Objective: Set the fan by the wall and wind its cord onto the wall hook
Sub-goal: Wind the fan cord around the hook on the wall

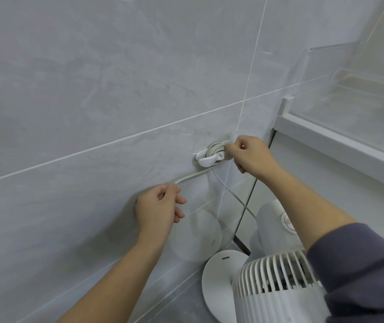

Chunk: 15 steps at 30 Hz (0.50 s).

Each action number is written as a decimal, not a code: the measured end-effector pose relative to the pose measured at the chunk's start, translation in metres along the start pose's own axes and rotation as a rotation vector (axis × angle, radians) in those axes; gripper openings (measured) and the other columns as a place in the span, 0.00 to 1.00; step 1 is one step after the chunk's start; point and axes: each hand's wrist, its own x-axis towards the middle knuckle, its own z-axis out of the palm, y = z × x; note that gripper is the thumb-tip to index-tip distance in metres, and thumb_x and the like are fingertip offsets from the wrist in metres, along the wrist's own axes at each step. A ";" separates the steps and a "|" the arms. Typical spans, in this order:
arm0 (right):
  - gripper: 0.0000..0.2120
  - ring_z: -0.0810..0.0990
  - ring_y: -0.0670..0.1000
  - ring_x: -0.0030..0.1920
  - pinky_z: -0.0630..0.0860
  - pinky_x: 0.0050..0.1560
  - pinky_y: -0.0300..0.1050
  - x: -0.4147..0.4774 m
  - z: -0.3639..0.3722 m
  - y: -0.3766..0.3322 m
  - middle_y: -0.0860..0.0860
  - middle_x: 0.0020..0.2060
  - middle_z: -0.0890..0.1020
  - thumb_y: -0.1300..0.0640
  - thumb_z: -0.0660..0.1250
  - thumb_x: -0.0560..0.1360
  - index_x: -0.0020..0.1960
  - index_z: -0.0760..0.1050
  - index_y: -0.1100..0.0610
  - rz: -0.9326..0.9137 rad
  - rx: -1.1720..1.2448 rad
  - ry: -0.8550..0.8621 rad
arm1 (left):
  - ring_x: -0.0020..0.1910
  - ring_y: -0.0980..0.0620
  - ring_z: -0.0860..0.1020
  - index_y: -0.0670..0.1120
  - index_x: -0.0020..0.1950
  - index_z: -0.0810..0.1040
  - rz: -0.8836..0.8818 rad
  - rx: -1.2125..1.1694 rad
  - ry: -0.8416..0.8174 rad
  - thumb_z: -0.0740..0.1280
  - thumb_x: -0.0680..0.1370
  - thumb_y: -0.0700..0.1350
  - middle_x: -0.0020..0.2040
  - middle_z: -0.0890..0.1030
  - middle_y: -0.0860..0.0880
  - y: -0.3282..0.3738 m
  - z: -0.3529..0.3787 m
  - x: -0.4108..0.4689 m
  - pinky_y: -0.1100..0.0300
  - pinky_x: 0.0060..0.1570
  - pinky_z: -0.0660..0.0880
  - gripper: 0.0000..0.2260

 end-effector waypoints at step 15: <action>0.09 0.72 0.47 0.29 0.67 0.32 0.43 -0.011 -0.001 -0.011 0.45 0.24 0.72 0.47 0.64 0.68 0.35 0.67 0.50 -0.335 -0.307 0.066 | 0.23 0.52 0.78 0.45 0.40 0.79 0.164 -0.111 -0.016 0.63 0.79 0.44 0.31 0.82 0.50 0.072 0.026 -0.001 0.64 0.21 0.71 0.10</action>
